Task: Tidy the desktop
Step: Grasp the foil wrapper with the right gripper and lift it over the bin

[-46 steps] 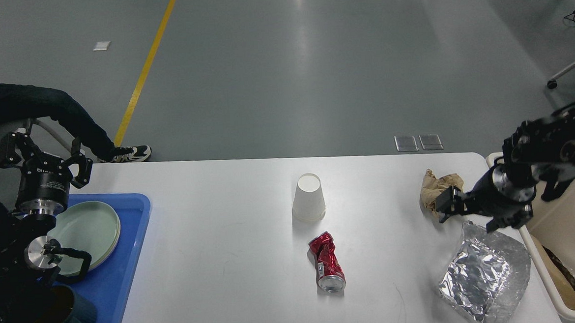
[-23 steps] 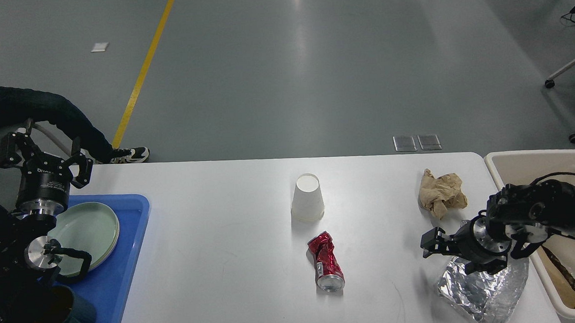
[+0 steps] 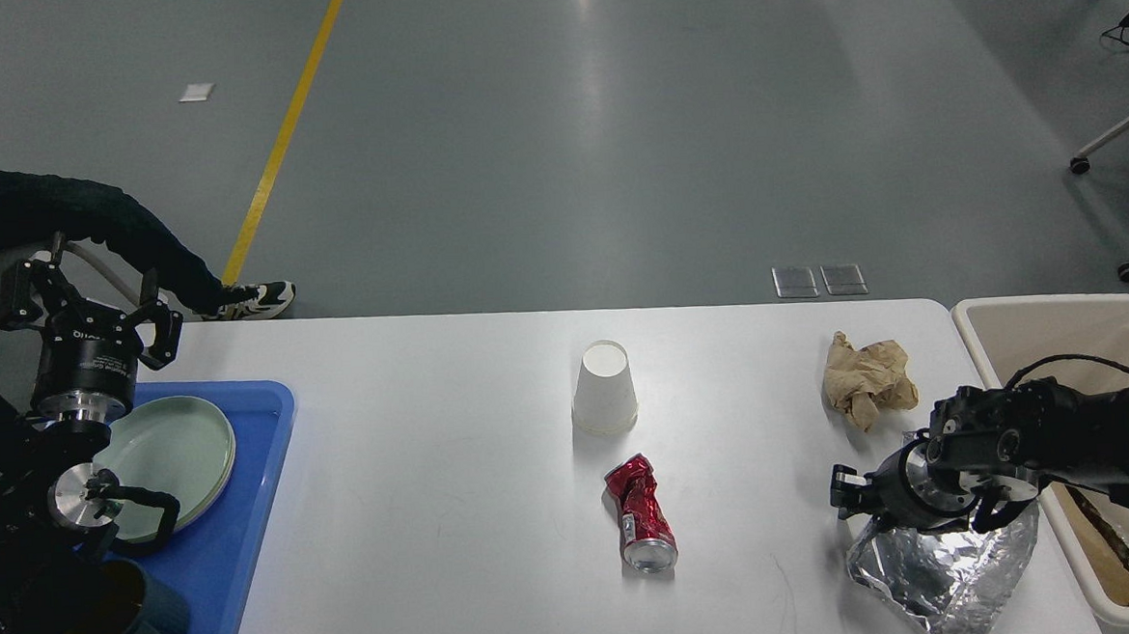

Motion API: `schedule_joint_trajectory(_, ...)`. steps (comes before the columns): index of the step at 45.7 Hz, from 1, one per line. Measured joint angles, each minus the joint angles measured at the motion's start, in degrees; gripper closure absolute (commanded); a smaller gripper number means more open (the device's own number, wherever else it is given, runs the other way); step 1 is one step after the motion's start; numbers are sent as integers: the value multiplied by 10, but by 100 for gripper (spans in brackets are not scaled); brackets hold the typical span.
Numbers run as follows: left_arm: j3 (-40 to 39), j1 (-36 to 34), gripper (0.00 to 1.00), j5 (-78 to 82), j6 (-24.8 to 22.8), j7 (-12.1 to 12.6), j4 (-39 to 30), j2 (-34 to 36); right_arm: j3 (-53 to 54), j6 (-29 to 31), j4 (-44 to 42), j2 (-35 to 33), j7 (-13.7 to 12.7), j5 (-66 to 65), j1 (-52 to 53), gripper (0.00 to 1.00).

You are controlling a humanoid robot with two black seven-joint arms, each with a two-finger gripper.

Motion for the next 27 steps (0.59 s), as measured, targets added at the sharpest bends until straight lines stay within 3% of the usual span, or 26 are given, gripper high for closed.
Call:
schedule_joint_trajectory(18, 0, 0, 4, 0, 0, 0, 0, 0, -5, -21, 2, -35, 1, -2, 11, 100)
schedule_joint_trajectory(27, 0, 0, 4, 0, 0, 0, 0, 0, -15, 8, 36, -108, 1, -4, 81, 100)
